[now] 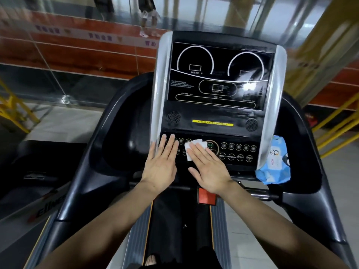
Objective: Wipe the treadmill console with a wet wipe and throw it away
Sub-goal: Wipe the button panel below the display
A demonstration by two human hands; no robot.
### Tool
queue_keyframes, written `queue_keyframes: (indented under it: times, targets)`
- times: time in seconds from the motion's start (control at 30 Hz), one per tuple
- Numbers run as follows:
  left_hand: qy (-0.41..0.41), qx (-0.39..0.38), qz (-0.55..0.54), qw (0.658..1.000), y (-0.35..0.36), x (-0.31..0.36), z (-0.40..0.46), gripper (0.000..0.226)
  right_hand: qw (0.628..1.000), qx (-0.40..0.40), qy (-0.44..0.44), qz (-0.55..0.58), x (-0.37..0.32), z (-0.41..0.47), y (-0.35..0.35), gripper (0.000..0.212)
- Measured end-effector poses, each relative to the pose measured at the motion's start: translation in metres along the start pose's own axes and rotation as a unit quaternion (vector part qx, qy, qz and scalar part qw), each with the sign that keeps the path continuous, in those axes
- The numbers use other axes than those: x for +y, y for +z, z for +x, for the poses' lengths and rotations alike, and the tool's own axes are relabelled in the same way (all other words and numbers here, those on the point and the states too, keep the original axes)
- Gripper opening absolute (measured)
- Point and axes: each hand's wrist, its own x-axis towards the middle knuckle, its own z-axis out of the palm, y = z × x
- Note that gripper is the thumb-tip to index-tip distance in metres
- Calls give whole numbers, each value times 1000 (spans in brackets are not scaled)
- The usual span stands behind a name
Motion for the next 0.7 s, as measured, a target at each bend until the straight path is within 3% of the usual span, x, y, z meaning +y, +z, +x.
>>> queue_keyframes:
  times: [0.43, 0.7]
  targets:
    - [49, -28, -17, 998, 16, 141, 44, 73, 989, 3, 141, 44, 125, -96, -10, 71]
    - [43, -33, -15, 998, 22, 174, 42, 72, 983, 39, 156, 86, 122, -106, 2, 69]
